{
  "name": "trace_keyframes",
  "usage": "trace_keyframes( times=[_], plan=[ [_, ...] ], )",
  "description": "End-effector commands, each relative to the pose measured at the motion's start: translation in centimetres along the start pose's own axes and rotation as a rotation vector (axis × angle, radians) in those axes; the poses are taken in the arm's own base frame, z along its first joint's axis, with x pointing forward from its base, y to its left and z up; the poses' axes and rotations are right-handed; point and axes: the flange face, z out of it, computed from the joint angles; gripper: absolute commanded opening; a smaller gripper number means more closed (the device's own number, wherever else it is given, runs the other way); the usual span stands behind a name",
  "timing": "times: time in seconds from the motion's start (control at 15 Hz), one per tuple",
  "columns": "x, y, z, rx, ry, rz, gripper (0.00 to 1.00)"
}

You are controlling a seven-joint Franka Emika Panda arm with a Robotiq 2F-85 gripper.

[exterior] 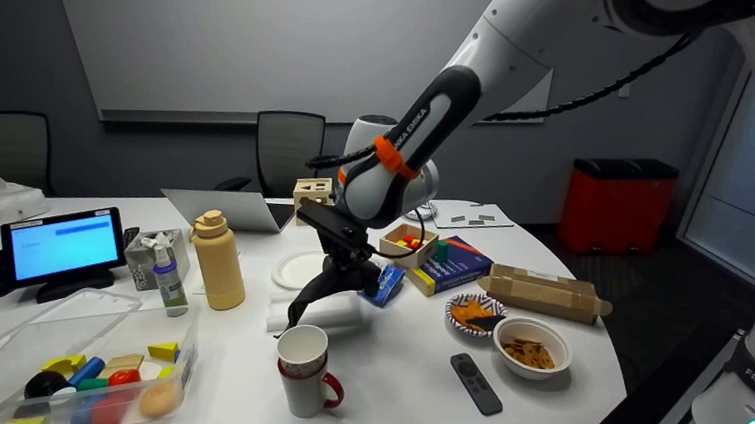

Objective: Use the black towel to wipe the counter

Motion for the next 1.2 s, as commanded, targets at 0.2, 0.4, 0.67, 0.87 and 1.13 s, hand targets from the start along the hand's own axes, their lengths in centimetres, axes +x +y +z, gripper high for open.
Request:
trace_keyframes(
  times=[0.2, 0.4, 0.67, 0.87, 1.13],
  plan=[
    [-0.3, -4.6, 3.8, 0.105, 0.085, 0.215, 0.02],
    [-0.1, -5.4, 5.4, 0.108, 0.115, 0.256, 0.02],
    [0.1, -5.6, 6.5, 0.111, 0.132, 0.281, 0.40],
    [0.4, -5.7, 6.6, 0.107, 0.132, 0.295, 0.63],
    [0.3, -5.4, 6.7, 0.100, 0.133, 0.287, 0.94]
  ],
)
